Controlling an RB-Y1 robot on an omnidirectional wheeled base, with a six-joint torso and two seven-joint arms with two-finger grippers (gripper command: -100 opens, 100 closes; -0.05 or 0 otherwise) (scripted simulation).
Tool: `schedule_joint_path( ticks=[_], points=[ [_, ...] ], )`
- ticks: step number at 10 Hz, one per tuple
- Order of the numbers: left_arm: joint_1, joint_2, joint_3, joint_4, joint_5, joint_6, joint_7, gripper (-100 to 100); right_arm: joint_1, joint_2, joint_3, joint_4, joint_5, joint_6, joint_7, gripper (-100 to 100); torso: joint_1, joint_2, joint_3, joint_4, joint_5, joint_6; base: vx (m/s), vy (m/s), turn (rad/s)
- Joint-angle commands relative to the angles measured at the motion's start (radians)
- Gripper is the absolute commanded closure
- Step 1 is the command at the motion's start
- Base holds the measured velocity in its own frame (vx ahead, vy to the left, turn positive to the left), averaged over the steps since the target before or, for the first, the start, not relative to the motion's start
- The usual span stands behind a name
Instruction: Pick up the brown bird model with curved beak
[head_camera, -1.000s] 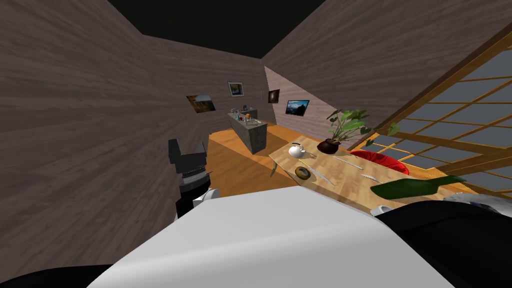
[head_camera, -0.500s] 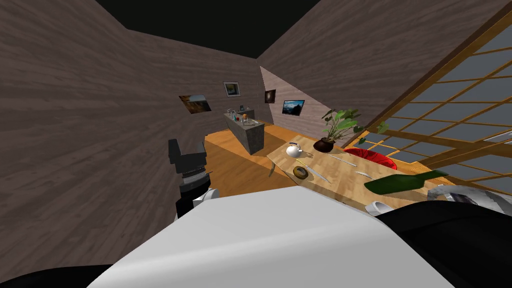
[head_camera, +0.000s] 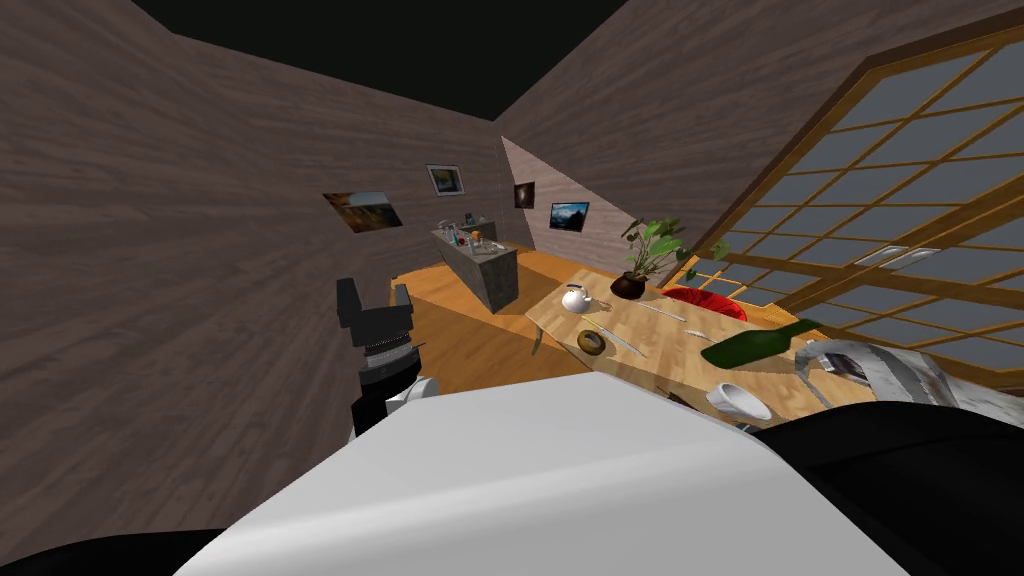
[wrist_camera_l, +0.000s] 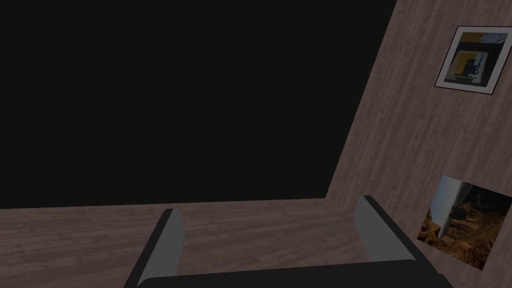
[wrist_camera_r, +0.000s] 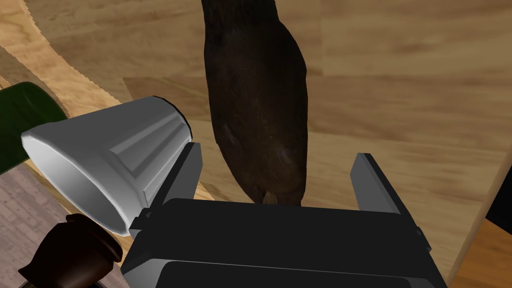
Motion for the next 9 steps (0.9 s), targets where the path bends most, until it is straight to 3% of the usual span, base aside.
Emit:
schedule_joint_path(
  ticks=[1,2,3,6,7,9],
  points=[
    [0.0,0.0,0.0,0.0,0.0,0.0,0.0,0,0.001,0.002,-0.006,-0.006,0.05,0.001,-0.004,-100,0.0,0.0,0.0,0.0,0.0,0.0,0.031,-0.007,0.028],
    [0.0,0.0,0.0,0.0,0.0,0.0,0.0,0,0.001,0.002,-0.006,-0.006,0.07,0.001,-0.004,-100,0.0,0.001,0.001,0.0,0.0,0.0,0.005,-0.007,0.024],
    [0.0,0.0,0.0,0.0,0.0,0.0,0.0,0,-0.025,0.008,-0.032,-0.012,0.105,-0.008,-0.043,-100,0.0,0.003,0.002,0.001,0.0,0.0,0.053,-0.025,-0.354],
    [0.0,0.0,0.0,0.0,0.0,0.0,0.0,0,-0.025,0.008,-0.032,-0.012,0.176,-0.008,-0.043,-100,-0.001,0.001,0.001,0.001,-0.001,-0.001,0.031,-0.002,-0.042],
    [0.0,0.0,0.0,0.0,0.0,0.0,0.0,0,-0.051,0.014,-0.057,-0.018,0.215,-0.016,-0.081,-100,-0.002,0.002,0.001,0.001,-0.001,-0.001,0.044,-0.014,-0.298],
    [0.0,0.0,0.0,0.0,0.0,0.0,0.0,0,-0.051,0.014,-0.057,-0.018,0.273,-0.016,-0.081,-100,-0.003,0.0,0.0,0.0,-0.002,0.0,0.049,-0.004,-0.103]
  ],
)
